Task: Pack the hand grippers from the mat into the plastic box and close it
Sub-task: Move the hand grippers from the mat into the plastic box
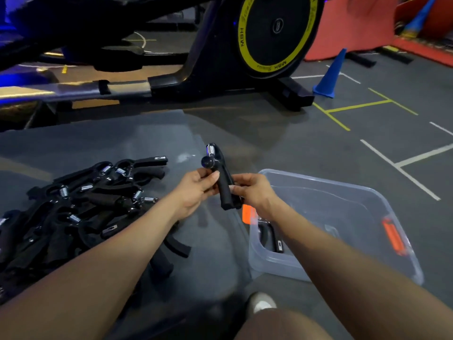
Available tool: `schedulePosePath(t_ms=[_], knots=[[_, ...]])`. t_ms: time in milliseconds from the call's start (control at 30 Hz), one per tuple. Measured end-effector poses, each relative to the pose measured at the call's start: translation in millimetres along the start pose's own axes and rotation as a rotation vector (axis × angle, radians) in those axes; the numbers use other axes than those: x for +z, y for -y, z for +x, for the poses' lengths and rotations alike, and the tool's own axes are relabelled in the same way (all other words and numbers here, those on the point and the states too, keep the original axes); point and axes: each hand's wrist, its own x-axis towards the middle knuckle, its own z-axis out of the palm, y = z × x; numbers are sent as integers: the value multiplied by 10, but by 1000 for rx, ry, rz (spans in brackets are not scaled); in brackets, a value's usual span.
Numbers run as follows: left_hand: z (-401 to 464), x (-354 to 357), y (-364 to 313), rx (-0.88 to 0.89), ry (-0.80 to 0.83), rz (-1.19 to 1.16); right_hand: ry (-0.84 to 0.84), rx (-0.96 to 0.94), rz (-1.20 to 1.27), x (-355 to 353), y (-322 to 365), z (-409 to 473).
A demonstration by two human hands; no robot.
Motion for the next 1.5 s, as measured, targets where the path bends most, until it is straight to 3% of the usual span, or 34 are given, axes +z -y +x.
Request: schedulePosePath(t_ms=[167, 267, 433, 600, 867, 1200, 1500], knots=[[215, 432, 202, 2, 60, 258, -197, 44, -17, -546, -237, -26], [395, 671, 428, 40, -9, 513, -324, 103, -20, -842, -494, -18], [670, 875, 890, 124, -135, 1069, -449, 291, 102, -1269, -965, 28], [914, 999, 1096, 183, -132, 1266, -565, 533, 134, -1440, -1467, 296], [1137, 1025, 1337, 298, -172, 1342, -472, 739, -66, -1365, -1841, 640], [1087, 998, 1395, 372, -202, 1283, -462, 762, -197, -1291, -2043, 641], [1060, 1008, 1370, 341, -177, 1269, -305, 685, -24, -1269, -2054, 661]])
